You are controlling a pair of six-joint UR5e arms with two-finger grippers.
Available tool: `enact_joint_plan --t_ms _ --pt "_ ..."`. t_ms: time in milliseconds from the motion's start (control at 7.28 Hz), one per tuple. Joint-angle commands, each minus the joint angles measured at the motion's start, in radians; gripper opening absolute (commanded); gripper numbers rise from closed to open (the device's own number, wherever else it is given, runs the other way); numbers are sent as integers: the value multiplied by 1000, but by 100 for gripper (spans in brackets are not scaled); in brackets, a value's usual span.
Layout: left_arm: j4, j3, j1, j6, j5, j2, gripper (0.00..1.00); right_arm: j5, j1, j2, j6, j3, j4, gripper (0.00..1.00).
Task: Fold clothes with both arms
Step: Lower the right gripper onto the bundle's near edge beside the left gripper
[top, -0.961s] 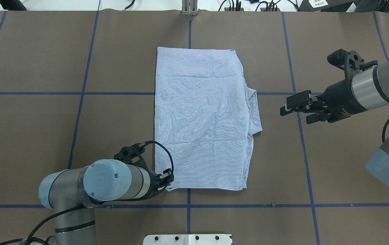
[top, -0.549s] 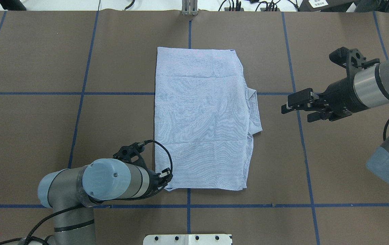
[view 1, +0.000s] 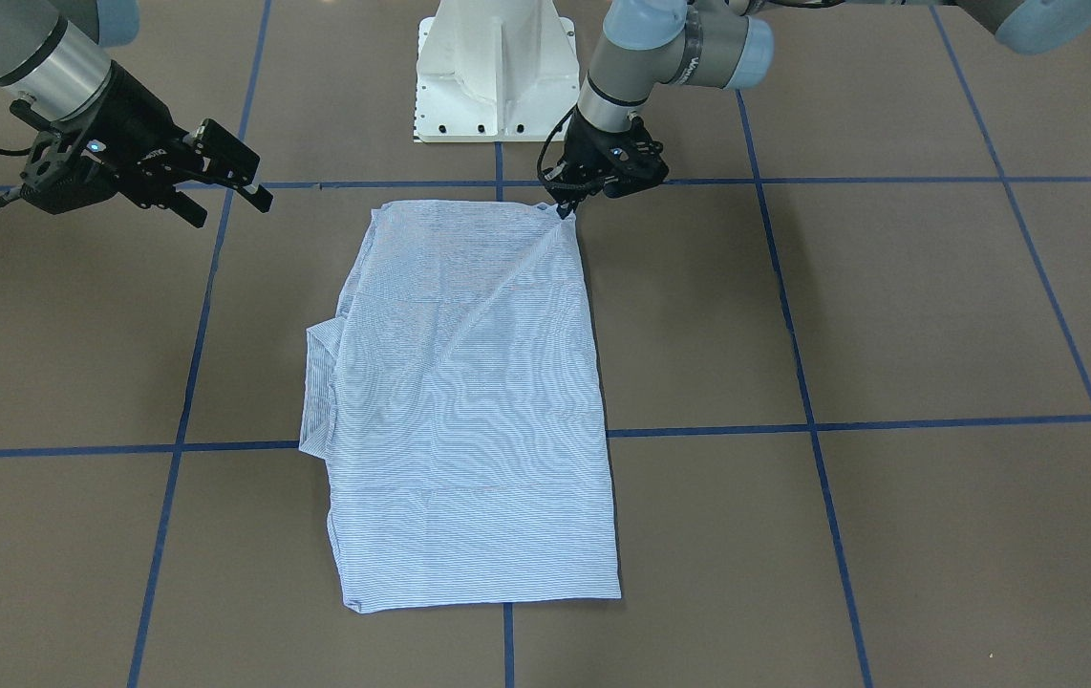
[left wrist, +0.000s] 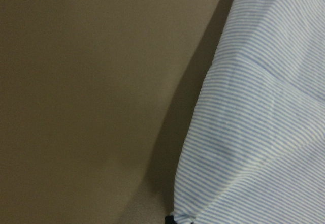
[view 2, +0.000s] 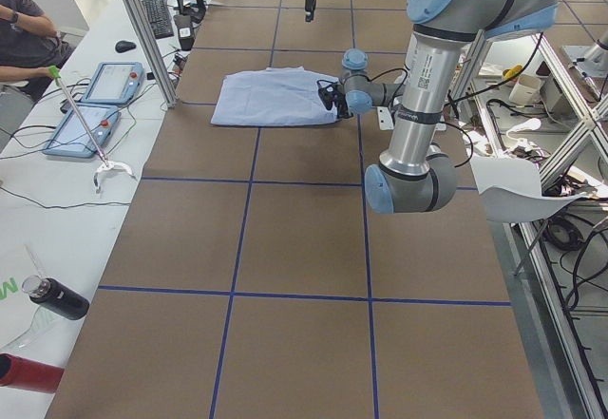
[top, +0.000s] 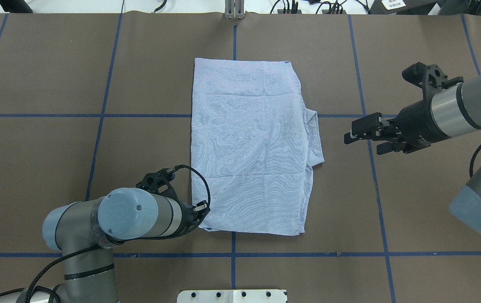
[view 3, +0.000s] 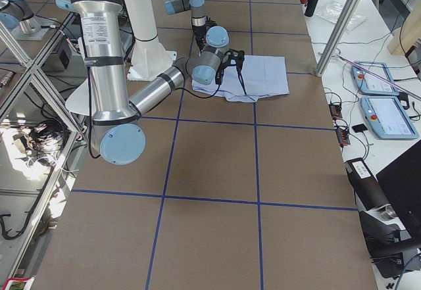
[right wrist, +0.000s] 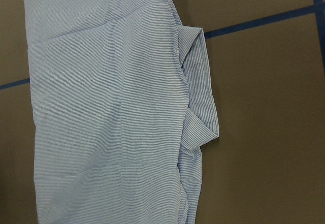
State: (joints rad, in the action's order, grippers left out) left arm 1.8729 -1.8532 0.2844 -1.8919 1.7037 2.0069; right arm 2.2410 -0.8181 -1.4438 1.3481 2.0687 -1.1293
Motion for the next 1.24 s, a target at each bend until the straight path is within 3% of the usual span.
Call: enact_joint_plan --t_ms 0,275,549,686,1098 --pt "-6 -14 9 1 2 1 0 -62 78 111 116 2 -178 100" --pt "-9 -17 9 -1 2 0 0 -248 228 256 238 -2 -414 100" --pt "-8 -17 9 -1 2 -2 0 -276 290 244 246 -12 -443 100" --pt "-8 -17 9 -1 2 0 0 -332 338 258 247 -45 -443 100" --pt "-8 -18 15 1 4 -2 0 -339 367 261 304 -75 -437 100"
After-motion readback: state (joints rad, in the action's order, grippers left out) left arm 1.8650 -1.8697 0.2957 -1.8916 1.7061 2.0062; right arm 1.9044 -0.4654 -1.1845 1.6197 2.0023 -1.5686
